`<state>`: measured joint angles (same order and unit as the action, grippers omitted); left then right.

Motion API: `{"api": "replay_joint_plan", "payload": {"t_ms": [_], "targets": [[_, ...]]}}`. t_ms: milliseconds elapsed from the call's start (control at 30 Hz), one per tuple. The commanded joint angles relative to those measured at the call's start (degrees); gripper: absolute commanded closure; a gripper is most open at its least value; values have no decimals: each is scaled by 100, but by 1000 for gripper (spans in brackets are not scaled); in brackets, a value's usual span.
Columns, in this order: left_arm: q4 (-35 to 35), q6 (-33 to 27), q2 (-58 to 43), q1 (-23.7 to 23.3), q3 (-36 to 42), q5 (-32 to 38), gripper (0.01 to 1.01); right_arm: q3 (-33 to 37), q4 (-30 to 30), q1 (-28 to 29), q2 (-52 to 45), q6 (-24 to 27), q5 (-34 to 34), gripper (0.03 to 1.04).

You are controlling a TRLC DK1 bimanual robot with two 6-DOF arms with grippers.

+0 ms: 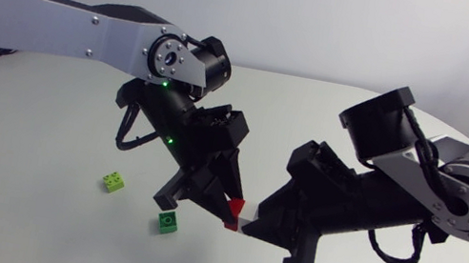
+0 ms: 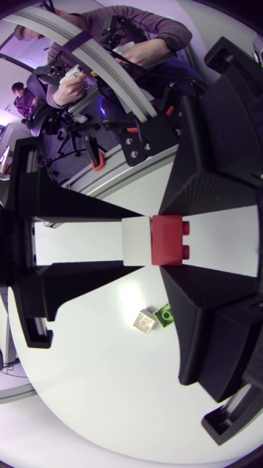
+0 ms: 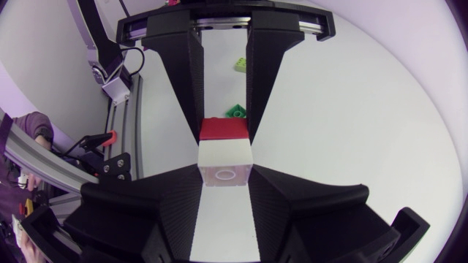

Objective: Disassemble duplo

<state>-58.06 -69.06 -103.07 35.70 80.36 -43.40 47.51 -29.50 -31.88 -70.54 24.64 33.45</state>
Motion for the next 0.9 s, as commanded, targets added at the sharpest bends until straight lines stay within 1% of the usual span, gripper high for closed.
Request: {"api": "replay_joint_plan", "payload": {"t_ms": [0,100,200,267,300,367,400,467,533,667,767,867], "targets": [[-170,-460,59,33,-213,95,780,75,-197,217,164,137,434,789],[-416,-697,190,42,-363,77,780,154,-302,314,216,181,671,789],[-408,-776,226,51,-512,95,780,180,-338,340,234,208,689,789],[-337,-750,182,-63,-495,95,780,154,-276,419,252,190,584,789],[-188,-670,164,-143,-468,130,780,145,-250,428,252,181,417,789],[287,-266,120,-301,-416,358,780,83,-39,419,252,128,-181,789],[682,50,76,-433,-363,446,779,4,207,367,252,32,-621,789],[1412,578,-29,-582,-345,824,772,-84,559,296,199,-109,-1051,789],[2027,1043,-223,-644,-336,1228,764,-119,831,287,14,-144,-1394,787],[2774,1492,-750,-626,-363,1984,754,-22,1236,323,-636,-170,-1623,782],[2950,1615,-1119,-608,-345,2248,754,75,1508,323,-1137,-214,-1719,780],[3082,1632,-1304,-617,-389,2327,752,145,1702,323,-1515,-232,-1798,780]]}}
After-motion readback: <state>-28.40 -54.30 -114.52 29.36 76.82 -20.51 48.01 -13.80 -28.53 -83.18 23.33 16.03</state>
